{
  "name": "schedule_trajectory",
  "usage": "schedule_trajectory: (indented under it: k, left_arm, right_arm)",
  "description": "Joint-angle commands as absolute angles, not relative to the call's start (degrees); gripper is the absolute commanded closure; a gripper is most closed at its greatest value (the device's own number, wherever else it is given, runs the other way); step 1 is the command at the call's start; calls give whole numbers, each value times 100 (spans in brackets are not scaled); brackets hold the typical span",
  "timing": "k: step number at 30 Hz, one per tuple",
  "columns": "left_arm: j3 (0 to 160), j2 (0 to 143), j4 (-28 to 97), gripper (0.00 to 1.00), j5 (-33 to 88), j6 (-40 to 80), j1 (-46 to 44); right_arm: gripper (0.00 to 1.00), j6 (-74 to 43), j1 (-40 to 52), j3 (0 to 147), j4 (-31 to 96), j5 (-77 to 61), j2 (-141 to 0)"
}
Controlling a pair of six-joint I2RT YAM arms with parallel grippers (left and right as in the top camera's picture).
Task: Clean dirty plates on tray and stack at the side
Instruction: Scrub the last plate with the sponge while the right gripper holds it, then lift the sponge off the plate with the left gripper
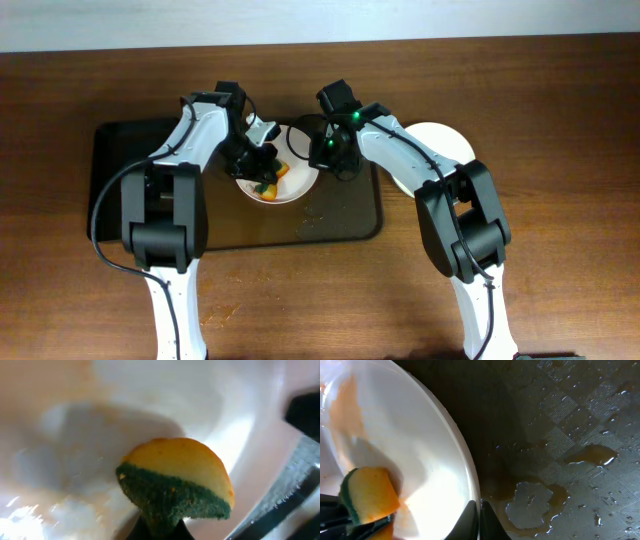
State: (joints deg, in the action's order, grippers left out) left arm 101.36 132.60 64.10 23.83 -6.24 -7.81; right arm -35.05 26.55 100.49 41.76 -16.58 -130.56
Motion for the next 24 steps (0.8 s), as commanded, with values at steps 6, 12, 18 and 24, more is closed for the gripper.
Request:
schedule_trajectory:
  k: [6, 12, 18, 24]
  left_arm:
    - [10062, 13541, 6058, 100, -1586, 2169, -773]
    - [11705, 13539, 6259, 100, 102, 1780, -773]
    - [14090, 13537, 7067, 100, 770, 1028, -770]
    - [14258, 13544, 7332, 99, 650, 292, -770]
  right_arm:
    - [96, -3470, 2617, 10029, 4261, -1498, -13067]
    - [96, -3468, 2617, 10029, 4303, -1498, -13067]
    - [96, -3103, 2617, 10031, 4318, -1619, -13061]
    - [96, -1890, 2488, 10036, 4615, -1852, -12272]
